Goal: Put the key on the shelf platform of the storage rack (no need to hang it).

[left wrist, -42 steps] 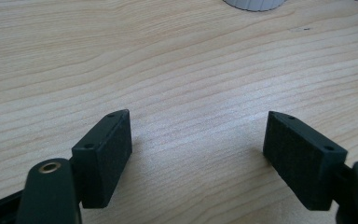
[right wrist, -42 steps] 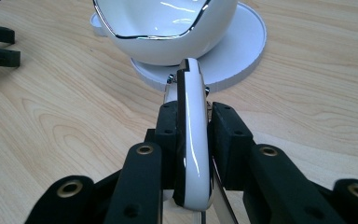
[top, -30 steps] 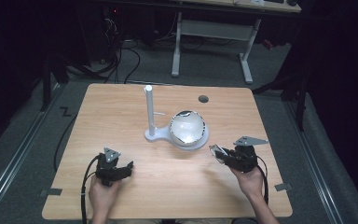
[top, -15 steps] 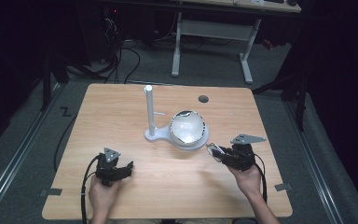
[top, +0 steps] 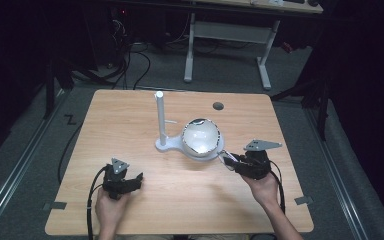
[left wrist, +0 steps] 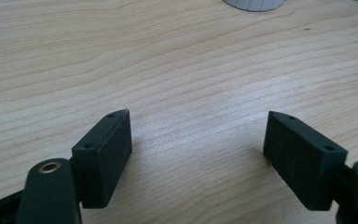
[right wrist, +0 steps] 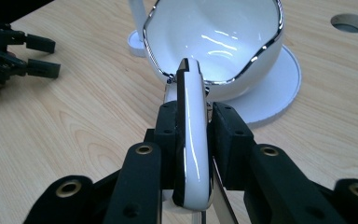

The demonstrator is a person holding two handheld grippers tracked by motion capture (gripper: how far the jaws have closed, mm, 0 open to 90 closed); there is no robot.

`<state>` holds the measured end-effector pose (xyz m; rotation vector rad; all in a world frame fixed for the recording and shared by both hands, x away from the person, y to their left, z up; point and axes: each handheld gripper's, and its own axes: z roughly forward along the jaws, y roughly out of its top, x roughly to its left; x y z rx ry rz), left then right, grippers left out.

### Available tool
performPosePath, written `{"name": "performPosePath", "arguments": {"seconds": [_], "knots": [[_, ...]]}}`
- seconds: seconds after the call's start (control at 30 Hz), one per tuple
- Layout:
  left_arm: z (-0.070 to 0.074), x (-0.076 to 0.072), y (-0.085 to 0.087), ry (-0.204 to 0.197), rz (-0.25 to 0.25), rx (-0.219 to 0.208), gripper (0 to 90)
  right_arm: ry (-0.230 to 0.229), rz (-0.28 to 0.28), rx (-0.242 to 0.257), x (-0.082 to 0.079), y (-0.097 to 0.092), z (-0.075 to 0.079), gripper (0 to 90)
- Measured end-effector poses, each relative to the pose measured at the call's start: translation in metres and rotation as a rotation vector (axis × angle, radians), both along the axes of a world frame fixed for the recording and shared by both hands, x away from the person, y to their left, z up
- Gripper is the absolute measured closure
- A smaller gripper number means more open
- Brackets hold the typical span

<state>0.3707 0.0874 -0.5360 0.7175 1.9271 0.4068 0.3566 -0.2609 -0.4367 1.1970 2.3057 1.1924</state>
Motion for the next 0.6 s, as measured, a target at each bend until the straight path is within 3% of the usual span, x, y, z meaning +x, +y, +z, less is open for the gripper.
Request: {"name": "performPosePath", "arguments": {"seconds": [0.6], "knots": [[0.000, 0.000, 0.000, 0.000, 0.002, -0.004, 23.9, -0.025, 0.034, 0.015, 0.011, 0.008, 0.021, 73.5]]}}
